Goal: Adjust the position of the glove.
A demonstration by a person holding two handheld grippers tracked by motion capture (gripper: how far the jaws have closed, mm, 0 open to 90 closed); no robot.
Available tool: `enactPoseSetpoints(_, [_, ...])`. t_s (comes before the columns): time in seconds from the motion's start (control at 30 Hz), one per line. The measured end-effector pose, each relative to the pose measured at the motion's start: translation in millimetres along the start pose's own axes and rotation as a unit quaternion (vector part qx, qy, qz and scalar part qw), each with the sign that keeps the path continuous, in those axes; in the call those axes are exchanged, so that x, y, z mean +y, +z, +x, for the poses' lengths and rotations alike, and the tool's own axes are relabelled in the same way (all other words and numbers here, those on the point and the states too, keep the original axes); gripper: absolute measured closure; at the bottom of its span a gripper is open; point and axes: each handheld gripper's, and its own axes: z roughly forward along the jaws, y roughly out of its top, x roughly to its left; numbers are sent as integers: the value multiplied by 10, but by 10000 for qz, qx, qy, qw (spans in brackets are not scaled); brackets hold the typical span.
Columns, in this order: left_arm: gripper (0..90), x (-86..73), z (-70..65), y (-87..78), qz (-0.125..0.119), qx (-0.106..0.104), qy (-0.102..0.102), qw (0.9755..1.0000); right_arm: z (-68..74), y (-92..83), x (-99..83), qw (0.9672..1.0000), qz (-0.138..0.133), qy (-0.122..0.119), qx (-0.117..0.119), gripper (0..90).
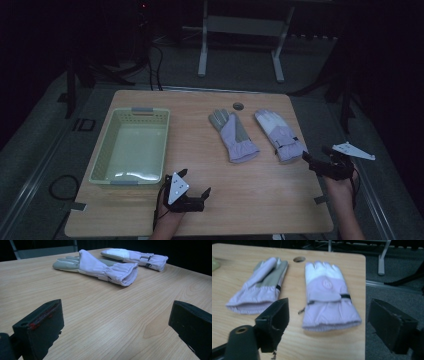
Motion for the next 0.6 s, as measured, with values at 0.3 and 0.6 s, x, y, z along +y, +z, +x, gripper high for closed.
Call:
enactPoseSetpoints(0.3, [1, -1, 3, -2, -17, -29, -5, 10000, 227, -108, 279, 9979, -555, -197, -278, 212])
enactPoseSetpoints(0.6, [1, -1, 3, -2, -32, -58, 0, 10000, 406, -59, 472, 9983, -545, -190, 125, 265])
